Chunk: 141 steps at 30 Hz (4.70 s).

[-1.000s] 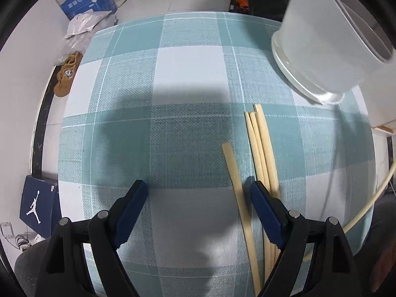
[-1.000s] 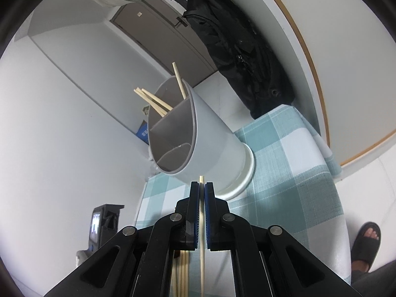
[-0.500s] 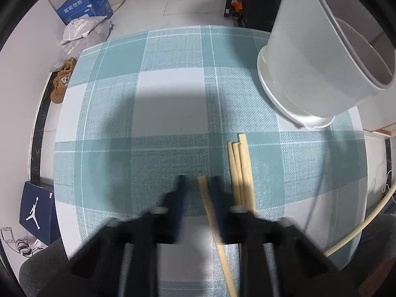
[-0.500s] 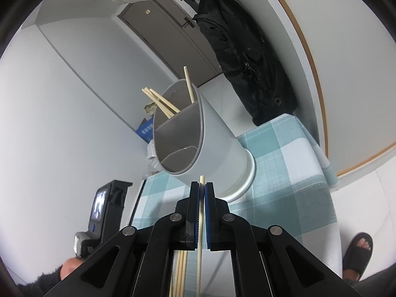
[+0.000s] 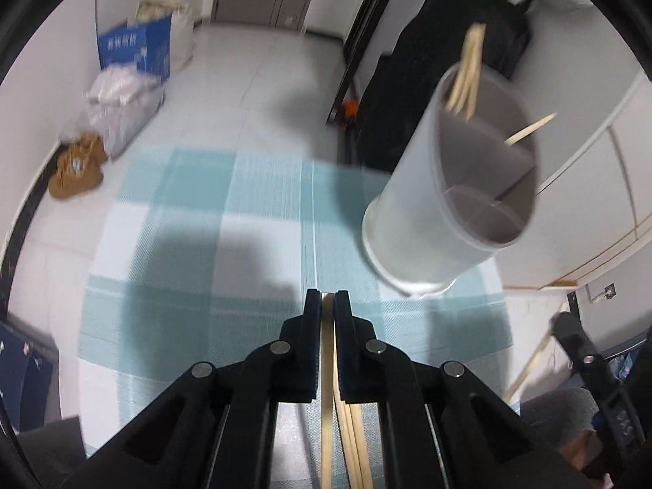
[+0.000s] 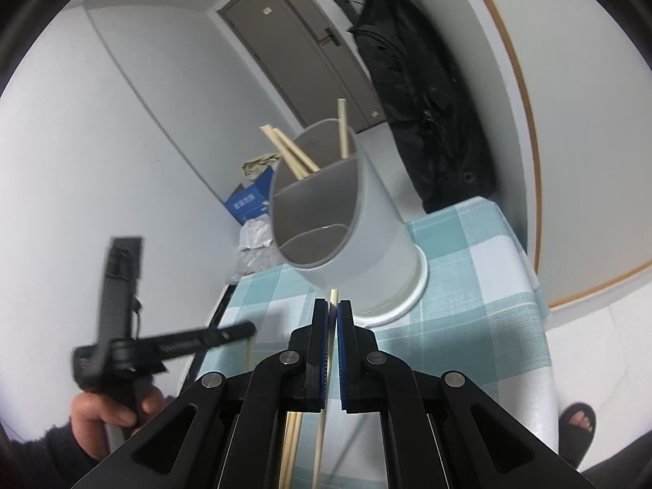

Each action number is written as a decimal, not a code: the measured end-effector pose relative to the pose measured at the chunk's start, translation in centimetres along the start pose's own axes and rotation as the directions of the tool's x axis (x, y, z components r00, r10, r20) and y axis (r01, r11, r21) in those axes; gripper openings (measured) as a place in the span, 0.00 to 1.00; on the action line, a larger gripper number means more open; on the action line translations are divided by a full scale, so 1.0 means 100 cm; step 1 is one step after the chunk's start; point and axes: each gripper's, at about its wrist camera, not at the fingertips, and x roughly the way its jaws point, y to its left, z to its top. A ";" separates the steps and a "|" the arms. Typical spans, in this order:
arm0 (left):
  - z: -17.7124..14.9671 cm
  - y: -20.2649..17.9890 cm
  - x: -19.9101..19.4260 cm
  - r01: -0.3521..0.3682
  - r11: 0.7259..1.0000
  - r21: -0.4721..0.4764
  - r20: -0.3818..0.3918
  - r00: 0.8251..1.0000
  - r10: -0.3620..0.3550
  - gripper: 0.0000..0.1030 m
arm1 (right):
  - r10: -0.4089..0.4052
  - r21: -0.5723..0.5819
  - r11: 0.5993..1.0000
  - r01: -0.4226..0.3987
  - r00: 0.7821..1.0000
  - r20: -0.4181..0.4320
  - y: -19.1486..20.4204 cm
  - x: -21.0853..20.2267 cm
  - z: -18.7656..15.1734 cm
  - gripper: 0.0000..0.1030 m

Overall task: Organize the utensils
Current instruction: 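Lift both held chopsticks up over the white utensil holder, then open both tools to drop the chopsticks into the holder, then move both open tools back toward the chopstick pile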

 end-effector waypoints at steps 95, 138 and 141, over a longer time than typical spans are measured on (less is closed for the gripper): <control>0.159 -0.113 -0.039 0.151 0.929 0.337 0.184 0.958 -0.222 0.02 | -0.027 -0.245 0.964 0.098 0.961 0.277 0.039 0.032 0.210 0.03; 0.091 -0.074 -0.097 -0.011 0.987 0.161 0.342 0.938 -0.046 0.77 | -0.042 -0.192 0.976 0.103 0.954 0.297 0.063 -0.060 0.122 0.93; 0.081 -0.070 -0.102 -0.040 0.989 0.143 0.375 0.927 -0.017 0.77 | -0.033 -0.195 0.976 0.097 0.951 0.307 0.068 -0.065 0.114 0.95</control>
